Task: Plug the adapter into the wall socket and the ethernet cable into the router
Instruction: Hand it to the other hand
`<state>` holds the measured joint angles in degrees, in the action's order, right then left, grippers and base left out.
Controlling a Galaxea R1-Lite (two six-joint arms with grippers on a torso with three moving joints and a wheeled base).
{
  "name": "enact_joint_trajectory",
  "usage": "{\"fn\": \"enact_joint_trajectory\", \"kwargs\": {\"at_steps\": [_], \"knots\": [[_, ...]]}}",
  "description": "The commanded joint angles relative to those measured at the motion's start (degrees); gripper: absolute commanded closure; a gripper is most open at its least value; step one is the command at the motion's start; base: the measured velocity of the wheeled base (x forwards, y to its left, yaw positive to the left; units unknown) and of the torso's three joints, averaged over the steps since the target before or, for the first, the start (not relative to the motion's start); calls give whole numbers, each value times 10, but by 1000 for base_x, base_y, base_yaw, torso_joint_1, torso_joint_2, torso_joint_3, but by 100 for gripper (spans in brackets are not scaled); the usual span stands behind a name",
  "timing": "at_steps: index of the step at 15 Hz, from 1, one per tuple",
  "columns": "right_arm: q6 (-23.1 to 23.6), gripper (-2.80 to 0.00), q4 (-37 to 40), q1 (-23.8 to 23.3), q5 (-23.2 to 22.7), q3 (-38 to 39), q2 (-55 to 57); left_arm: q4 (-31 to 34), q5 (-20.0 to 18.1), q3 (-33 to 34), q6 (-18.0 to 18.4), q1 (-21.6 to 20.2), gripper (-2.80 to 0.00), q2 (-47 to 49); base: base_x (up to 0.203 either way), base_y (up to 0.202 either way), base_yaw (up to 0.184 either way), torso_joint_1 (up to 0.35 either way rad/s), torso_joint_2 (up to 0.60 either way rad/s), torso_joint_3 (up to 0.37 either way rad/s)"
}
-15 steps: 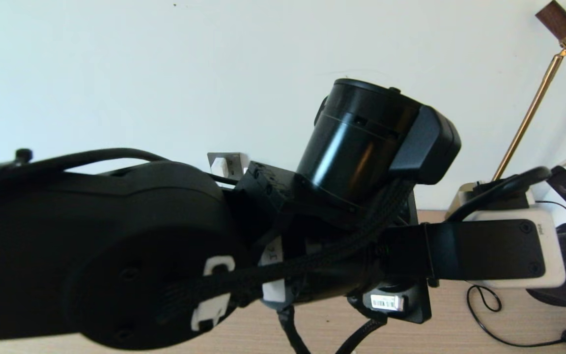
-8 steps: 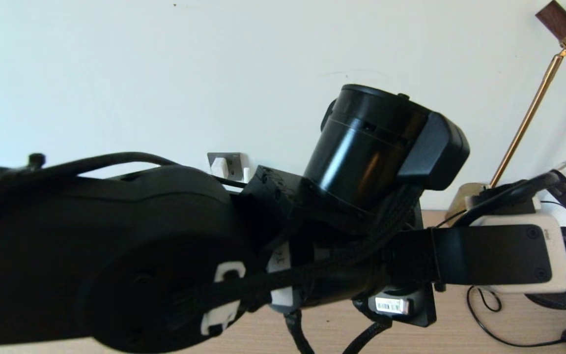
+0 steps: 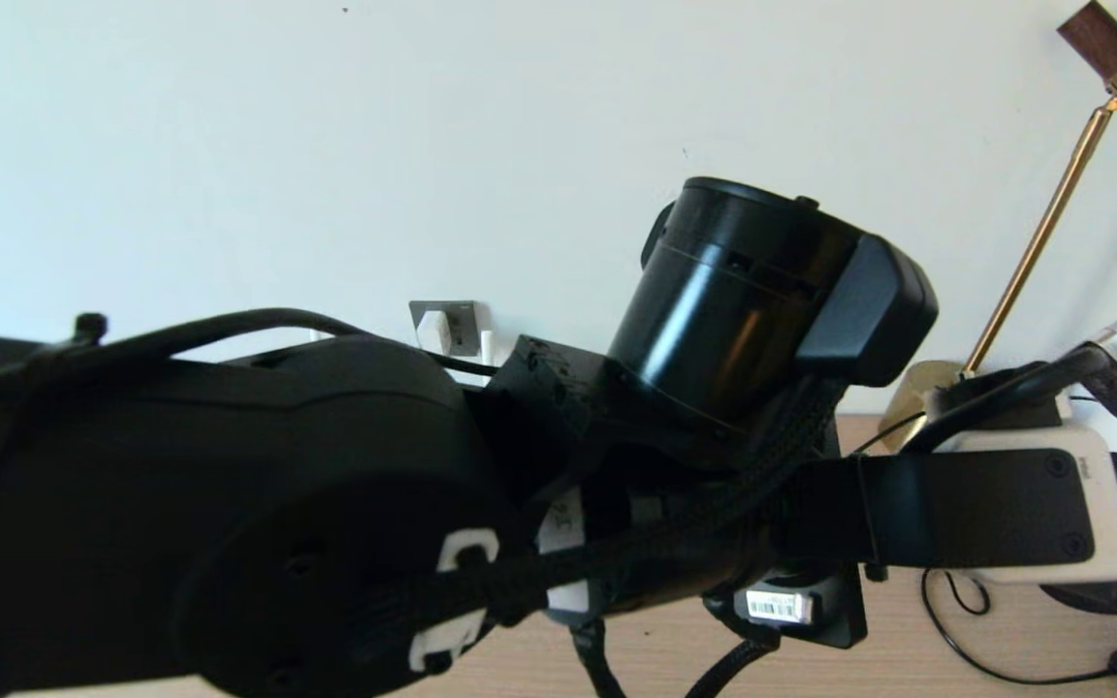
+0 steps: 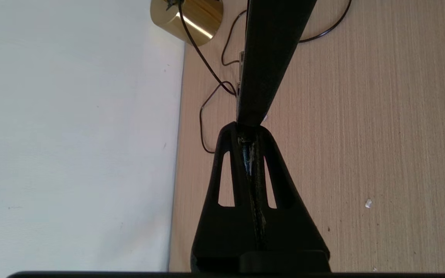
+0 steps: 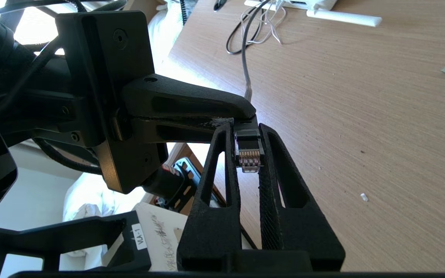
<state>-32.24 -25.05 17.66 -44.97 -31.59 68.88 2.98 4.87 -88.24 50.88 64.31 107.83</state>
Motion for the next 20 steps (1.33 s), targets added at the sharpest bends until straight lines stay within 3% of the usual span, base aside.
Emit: {"fn": "enact_joint_trajectory", "kwargs": {"at_steps": [1, 2, 3, 9, 12, 16, 18, 20], "knots": [[-2, 0, -3, 0, -4, 1, -1, -13, 11, 3, 3, 1, 0, 4, 0, 0, 0, 0, 0, 0], [-2, 0, -3, 1, -4, 2, -1, -13, 14, 3, 3, 2, 0, 3, 0, 0, 0, 0, 0, 0], [-2, 0, -3, 0, -4, 4, -1, -13, 15, 3, 3, 2, -280, 3, 0, 0, 0, 0, 0, 0], [-24, 0, -3, 1, 22, -1, -1, -55, 23, 31, 5, 7, -280, -3, 0, 0, 0, 0, 0, 0], [-101, 0, -3, 0, 23, -11, -1, -63, 25, 41, 6, 6, -280, -12, 0, 0, 0, 0, 0, 0], [-296, 0, 1, 0, 24, -62, 24, -151, 34, 80, 23, -20, -280, -27, 0, 0, 0, 0, 0, 0], [-338, 0, 2, -1, 20, -79, 54, -214, 29, 110, 38, -47, -280, -39, 0, 0, 0, 0, 0, 0], [-364, 0, 3, -1, -1, -87, 70, -280, -5, 145, 47, -75, -280, -51, 0, 0, 0, 0, 0, 0]]}}
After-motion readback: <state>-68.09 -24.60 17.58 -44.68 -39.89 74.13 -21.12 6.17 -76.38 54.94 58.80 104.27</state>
